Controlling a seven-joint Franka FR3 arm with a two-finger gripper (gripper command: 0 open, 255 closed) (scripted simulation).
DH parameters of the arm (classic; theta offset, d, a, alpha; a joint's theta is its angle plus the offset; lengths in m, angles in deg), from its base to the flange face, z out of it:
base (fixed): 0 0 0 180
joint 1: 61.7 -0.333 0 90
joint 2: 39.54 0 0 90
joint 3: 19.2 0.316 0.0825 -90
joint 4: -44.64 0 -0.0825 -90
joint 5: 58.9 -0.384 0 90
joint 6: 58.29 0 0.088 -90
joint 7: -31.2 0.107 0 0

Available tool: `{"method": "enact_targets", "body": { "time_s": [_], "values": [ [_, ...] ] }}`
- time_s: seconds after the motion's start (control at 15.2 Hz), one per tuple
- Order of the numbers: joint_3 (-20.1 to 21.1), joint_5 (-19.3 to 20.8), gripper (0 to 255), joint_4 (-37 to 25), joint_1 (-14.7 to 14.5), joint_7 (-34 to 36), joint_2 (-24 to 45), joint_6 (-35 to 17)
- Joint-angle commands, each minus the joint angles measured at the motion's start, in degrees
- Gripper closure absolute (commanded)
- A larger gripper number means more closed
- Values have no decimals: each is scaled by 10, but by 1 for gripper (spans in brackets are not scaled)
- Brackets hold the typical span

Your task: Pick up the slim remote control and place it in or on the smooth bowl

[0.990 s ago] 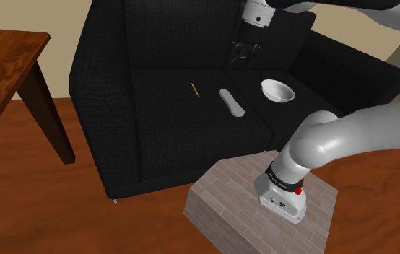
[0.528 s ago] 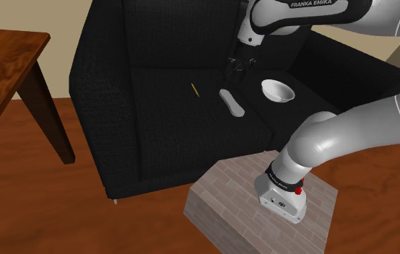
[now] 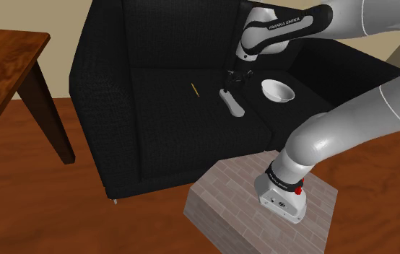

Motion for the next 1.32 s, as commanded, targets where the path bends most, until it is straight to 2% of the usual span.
{"method": "enact_targets", "body": {
  "time_s": [0.0, 0.13, 0.59, 1.12, 1.19, 1.25],
  "values": [
    [-11, 6, 0, 0, 8, -3, 34, -36],
    [-22, 10, 0, -1, 16, -7, 65, -66],
    [-28, 4, 0, 23, 13, -13, 105, -130],
    [-29, 3, 0, 25, 13, -14, 108, -135],
    [-29, 3, 255, 25, 13, -14, 108, -135],
    [-29, 3, 255, 25, 13, -14, 108, -135]
  ]
}}
